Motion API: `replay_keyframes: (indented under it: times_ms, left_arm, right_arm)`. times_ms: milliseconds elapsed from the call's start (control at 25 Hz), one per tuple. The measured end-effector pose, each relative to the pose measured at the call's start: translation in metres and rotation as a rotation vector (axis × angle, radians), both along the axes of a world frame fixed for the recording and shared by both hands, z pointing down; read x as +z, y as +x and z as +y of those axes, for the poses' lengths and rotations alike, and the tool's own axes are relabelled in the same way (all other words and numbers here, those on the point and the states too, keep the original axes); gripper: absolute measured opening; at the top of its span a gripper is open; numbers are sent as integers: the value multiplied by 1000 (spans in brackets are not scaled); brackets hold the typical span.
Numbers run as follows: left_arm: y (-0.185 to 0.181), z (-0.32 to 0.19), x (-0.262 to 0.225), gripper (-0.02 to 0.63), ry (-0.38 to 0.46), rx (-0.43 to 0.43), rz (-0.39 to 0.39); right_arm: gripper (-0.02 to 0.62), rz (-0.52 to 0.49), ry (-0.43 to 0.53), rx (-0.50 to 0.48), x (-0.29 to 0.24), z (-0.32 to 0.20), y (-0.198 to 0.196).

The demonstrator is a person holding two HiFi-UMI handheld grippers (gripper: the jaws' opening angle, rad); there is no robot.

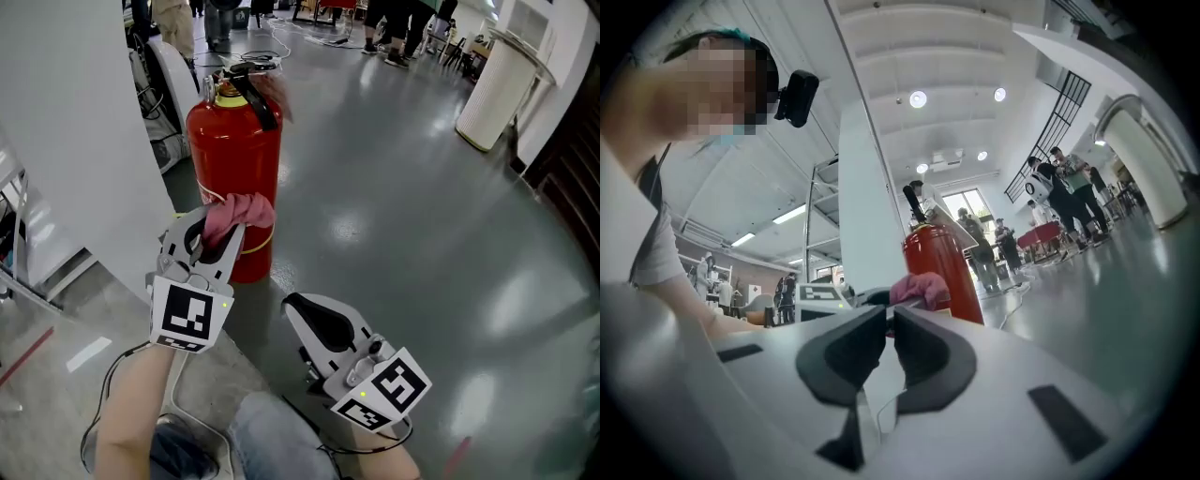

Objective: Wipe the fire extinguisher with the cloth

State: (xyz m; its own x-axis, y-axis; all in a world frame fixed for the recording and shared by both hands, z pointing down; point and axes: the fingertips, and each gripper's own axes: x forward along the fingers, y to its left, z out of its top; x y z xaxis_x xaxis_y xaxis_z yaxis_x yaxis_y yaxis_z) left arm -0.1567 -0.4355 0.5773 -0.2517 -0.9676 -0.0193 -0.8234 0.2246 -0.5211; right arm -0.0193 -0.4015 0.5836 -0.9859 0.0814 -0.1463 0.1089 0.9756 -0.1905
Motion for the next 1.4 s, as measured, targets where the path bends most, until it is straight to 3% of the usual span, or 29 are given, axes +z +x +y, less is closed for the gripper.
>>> replay_keyframes:
  times_ms: [360, 480, 600, 920, 1080, 1400]
  left_arm:
    - [-10, 4, 115, 94, -297, -25, 68]
    - [-10, 6, 129, 94, -340, -23, 72]
    - [-9, 9, 115, 94, -310, -12, 76]
    - [-35, 26, 8, 94, -82, 48, 118]
    - [-32, 24, -3, 94, -112, 128, 133]
    - [-15, 34, -26, 94, -102, 317, 269]
  right_arm:
    - [37, 12, 10, -16, 3, 6, 2]
    - [37, 22, 18, -14, 4, 6, 3]
    - [37, 26, 26, -12, 3, 8, -1]
    - [37, 39, 83, -19, -5, 28, -35]
    - [37, 59, 129, 9, -19, 38, -52]
    - [37, 120, 142, 121, -66, 27, -87]
